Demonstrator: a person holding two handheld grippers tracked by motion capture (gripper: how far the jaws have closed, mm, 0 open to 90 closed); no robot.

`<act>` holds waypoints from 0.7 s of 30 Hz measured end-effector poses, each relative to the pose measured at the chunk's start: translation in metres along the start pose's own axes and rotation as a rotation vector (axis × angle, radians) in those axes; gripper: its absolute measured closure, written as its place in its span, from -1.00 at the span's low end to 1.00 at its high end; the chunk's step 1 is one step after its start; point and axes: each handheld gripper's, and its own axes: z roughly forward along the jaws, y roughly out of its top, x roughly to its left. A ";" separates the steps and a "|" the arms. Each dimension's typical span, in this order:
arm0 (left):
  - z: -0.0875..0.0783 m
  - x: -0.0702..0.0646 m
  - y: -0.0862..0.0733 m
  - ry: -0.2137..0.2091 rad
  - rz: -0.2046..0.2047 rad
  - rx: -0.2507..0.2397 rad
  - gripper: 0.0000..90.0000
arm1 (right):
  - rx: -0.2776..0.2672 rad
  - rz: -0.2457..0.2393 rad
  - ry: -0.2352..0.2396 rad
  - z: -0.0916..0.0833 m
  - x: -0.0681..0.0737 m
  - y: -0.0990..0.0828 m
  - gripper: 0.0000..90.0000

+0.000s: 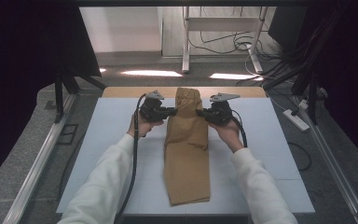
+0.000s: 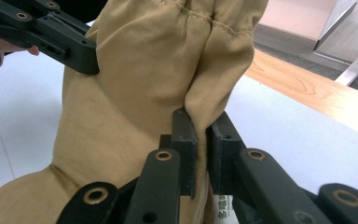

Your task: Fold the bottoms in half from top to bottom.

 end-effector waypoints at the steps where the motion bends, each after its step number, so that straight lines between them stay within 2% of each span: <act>1: 0.000 0.000 -0.001 -0.001 -0.002 -0.002 0.88 | 0.000 0.005 0.004 0.000 0.000 -0.001 0.84; 21: 0.001 -0.007 -0.013 -0.026 -0.012 0.000 0.88 | 0.000 0.025 0.038 -0.003 0.004 -0.015 0.84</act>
